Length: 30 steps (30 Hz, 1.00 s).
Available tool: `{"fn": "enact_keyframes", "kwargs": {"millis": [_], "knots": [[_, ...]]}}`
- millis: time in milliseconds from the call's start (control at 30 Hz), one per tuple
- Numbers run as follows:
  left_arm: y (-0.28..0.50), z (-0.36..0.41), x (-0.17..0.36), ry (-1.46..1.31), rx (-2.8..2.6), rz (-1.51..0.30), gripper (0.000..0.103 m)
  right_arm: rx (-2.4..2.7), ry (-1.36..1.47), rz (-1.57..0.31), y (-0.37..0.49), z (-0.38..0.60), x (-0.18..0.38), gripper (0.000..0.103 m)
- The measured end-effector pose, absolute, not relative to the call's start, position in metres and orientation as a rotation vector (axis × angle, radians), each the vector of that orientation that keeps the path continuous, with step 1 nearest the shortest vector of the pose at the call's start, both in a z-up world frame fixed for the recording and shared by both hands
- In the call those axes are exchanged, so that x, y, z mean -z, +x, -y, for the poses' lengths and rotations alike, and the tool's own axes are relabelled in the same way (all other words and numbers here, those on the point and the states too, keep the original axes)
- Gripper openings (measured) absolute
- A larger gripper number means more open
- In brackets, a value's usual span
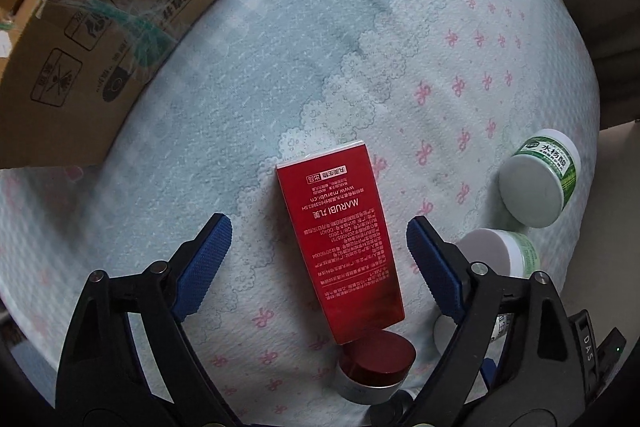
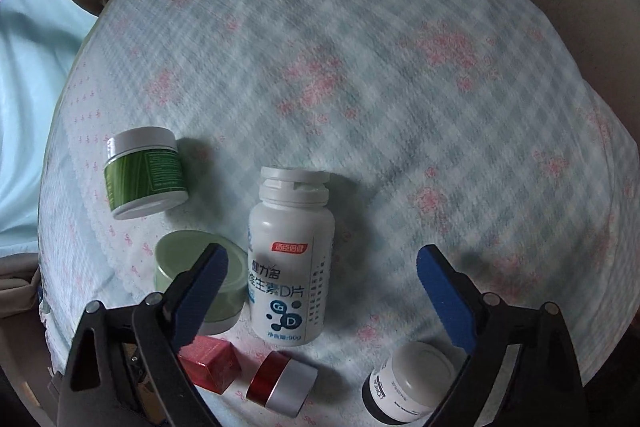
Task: Organize rigid objects
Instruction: 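Grasp the red carton with left gripper while right gripper grasps the white vitamin bottle, then lift and carry the red carton with left gripper while right gripper carries the bottle to the box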
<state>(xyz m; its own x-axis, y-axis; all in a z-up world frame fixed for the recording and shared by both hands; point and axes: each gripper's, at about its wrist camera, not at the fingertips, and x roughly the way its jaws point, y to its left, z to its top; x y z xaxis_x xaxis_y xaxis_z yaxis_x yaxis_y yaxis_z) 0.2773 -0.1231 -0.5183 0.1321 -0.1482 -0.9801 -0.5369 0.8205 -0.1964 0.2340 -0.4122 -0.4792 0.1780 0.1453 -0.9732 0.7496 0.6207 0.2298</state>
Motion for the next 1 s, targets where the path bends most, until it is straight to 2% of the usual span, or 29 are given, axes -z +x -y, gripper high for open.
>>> {"fn": "enact_keyframes", "kwargs": {"millis": [167,233,367,467,600,1000], "knots": [[0.281,0.132,0.534,-0.594,-0.318,-1.475,0.077,0.514,0.864,-1.405,0.244,0.407,0.498,0.076],[0.282,0.135,0.542,-0.604,-0.319,-1.495,0.062,0.52,0.874,-1.424,0.246,0.405,0.504,0.07],[0.283,0.134,0.552,-0.628,-0.333,-1.508,0.058,0.552,0.87,-1.44,0.246,0.403,0.51,0.065],[0.284,0.135,0.553,-0.635,-0.31,-1.501,0.048,0.561,0.856,-1.442,0.249,0.399,0.511,0.062],[0.287,0.133,0.552,-0.641,-0.295,-1.503,0.047,0.551,0.843,-1.435,0.267,0.384,0.504,0.047],[0.293,0.123,0.533,-0.653,-0.251,-1.459,0.041,0.544,0.897,-1.383,0.264,0.382,0.492,0.046]]}}
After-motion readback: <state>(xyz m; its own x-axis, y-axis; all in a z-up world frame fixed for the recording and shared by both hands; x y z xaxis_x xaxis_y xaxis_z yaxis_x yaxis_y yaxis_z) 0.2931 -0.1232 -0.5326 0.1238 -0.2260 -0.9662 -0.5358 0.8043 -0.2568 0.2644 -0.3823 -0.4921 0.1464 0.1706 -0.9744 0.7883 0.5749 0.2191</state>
